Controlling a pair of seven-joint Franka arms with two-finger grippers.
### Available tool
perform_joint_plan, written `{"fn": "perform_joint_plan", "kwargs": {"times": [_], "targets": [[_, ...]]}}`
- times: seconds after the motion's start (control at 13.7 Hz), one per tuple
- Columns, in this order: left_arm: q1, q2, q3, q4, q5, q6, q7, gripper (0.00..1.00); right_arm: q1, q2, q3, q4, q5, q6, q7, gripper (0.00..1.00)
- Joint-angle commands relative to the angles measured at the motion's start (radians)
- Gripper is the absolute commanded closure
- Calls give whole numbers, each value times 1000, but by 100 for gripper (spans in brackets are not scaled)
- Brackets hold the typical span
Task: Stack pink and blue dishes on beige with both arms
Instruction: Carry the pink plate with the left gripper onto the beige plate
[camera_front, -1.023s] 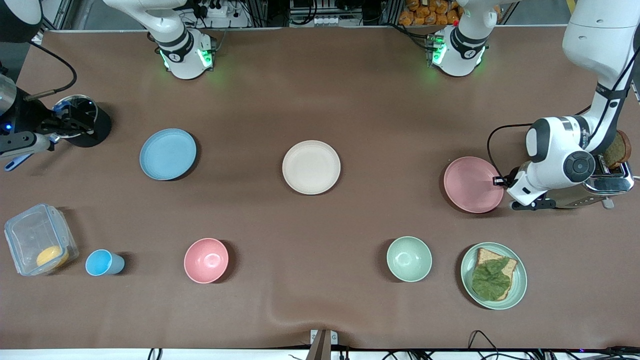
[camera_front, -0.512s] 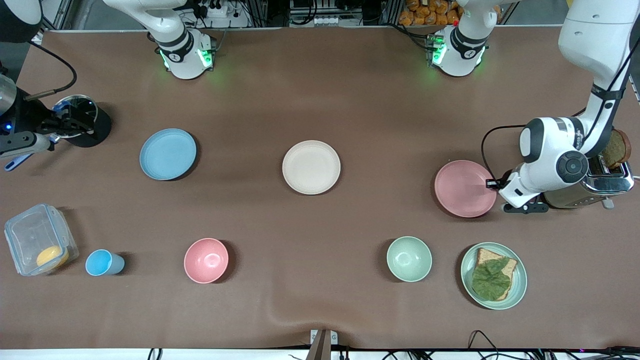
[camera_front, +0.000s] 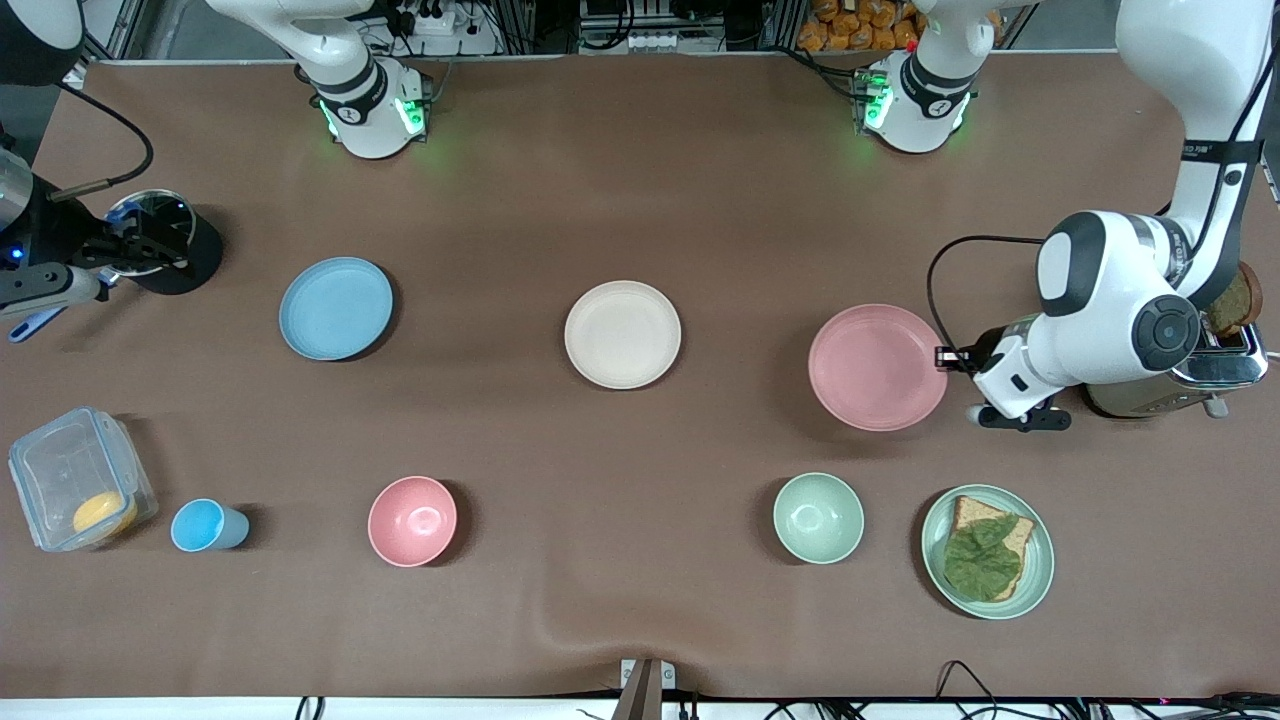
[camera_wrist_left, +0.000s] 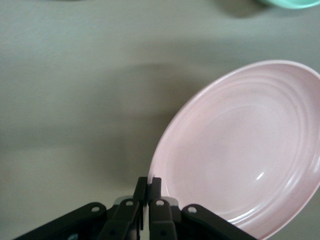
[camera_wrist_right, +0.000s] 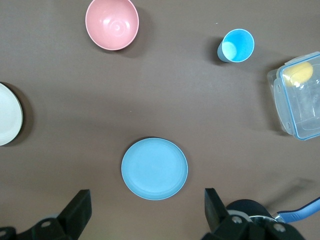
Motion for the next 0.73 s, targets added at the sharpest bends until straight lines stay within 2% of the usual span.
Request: {"fn": "perform_joint_plan", "kwargs": {"times": [0.0,0.22,0.29,0.66], "targets": [[-1,7,-103,38,-22,-37,-124,100,-13,6,7,14,-7,-15,-2,0],[-16,24,-238,64,-21,-30,-326,100,-12,6,5,14,-9,-17,-1,0],[-44,28,-261,68,-21,-22,-387,100,-5,6,5,14,-15,-17,5,0],[-252,76,-262,67,-10,110,-633,100,-7,6,5,18,-22,-12,5,0]]}}
